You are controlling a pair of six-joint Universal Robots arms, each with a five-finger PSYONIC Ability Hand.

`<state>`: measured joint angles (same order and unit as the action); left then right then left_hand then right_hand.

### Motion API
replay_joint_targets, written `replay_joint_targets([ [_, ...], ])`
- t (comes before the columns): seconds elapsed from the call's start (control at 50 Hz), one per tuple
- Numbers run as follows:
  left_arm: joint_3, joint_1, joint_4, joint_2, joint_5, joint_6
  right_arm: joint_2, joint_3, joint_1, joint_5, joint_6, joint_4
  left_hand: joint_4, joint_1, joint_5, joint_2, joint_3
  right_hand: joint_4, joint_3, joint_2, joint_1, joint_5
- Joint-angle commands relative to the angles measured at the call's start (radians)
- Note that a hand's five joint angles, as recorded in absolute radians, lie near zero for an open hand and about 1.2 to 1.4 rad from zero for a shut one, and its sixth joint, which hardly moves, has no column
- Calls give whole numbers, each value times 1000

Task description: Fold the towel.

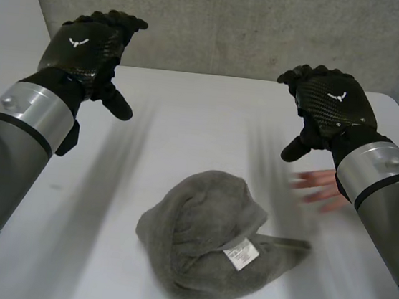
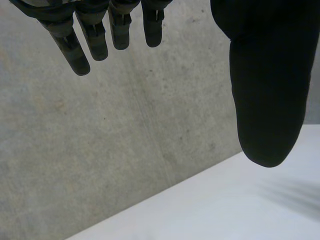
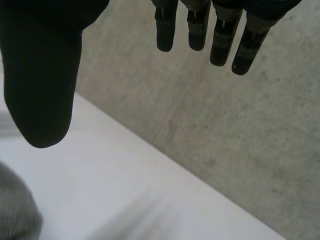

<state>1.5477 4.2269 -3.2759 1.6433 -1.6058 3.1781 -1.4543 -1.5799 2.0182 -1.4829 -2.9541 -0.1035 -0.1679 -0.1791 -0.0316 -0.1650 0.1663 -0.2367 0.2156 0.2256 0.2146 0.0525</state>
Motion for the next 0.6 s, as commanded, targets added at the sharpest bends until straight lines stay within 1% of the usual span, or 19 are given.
replay_joint_targets([
  [0.02, -38, 1, 38, 101, 35, -1, 31, 69, -3, -4, 16, 145, -22, -11, 16, -25, 24, 62, -41, -51, -40, -52],
  [0.04, -38, 1, 38, 101, 35, -1, 32, 77, -7, 0, 18, 171, -22, -11, 16, -25, 24, 62, -41, -51, -40, -52],
  [0.08, -46, 1, 76, 137, 76, 0, 34, 78, -10, 1, 18, 177, -28, -17, 10, -31, 30, 62, -41, -51, -40, -52],
  [0.14, -52, 1, 101, 155, 101, 0, 43, 84, -10, -2, 18, 196, -31, -20, 7, -34, 33, 62, -41, -51, -40, -52],
  [0.18, -61, -1, 169, 185, 147, 11, 55, 86, -10, 0, 20, 219, -34, -23, 4, -37, 35, 62, -41, -51, -40, -52],
  [0.2, -61, -1, 170, 185, 147, 11, 69, 93, -12, 3, 20, 250, -34, -23, 4, -37, 35, 62, -41, -51, -40, -52],
  [0.22, -67, -1, 211, 199, 167, 20, 86, 103, -10, 12, 20, 290, -34, -23, 4, -37, 35, 62, -41, -51, -40, -52],
  [0.24, -73, -2, 255, 213, 187, 34, 86, 103, -10, 12, 20, 291, -37, -26, 2, -40, 38, 62, -41, -51, -40, -52],
  [0.26, -74, -2, 255, 213, 187, 34, 106, 110, -9, 32, 18, 335, -37, -26, 1, -40, 38, 62, -41, -51, -40, -52],
  [0.28, -75, -5, 292, 226, 207, 46, 127, 112, -6, 59, 18, 376, -34, -23, 4, -37, 36, 62, -41, -51, -40, -52],
  [0.3, -75, -13, 326, 242, 228, 54, 127, 112, -6, 59, 18, 377, -34, -23, 4, -37, 35, 62, -41, -51, -40, -52],
  [0.32, -75, -13, 326, 242, 228, 54, 147, 112, -4, 88, 12, 411, -34, -23, 4, -37, 35, 62, -41, -51, -40, -52],
  [0.34, -74, -24, 352, 259, 251, 55, 147, 112, -4, 89, 12, 412, -34, -23, 4, -37, 35, 62, -41, -51, -40, -52],
  [0.36, -74, -24, 352, 259, 251, 56, 170, 109, -3, 117, 0, 436, -34, -23, 4, -37, 35, 62, -41, -51, -40, -52],
  [0.38, -72, -33, 373, 274, 273, 57, 189, 104, -3, 143, -17, 452, -34, -23, 4, -37, 35, 62, -41, -51, -40, -52],
  [0.4, -67, -39, 392, 289, 288, 60, 189, 104, -3, 144, -17, 452, -34, -23, 4, -37, 35, 62, -41, -51, -40, -52],
  [0.44, -63, -45, 406, 302, 296, 63, 230, 90, 1, 182, -68, 450, -34, -23, 4, -37, 35, 62, -41, -51, -40, -52],
  [0.52, -54, -56, 417, 316, 296, 75, 282, 86, 16, 219, -127, 444, -60, -49, -22, -63, 62, 62, -41, -51, -40, -52],
  [0.6, -34, -62, 412, 337, 293, 92, 353, 95, 48, 224, -163, 392, -224, -213, -186, -227, 226, 62, -41, -51, -40, -52],
])
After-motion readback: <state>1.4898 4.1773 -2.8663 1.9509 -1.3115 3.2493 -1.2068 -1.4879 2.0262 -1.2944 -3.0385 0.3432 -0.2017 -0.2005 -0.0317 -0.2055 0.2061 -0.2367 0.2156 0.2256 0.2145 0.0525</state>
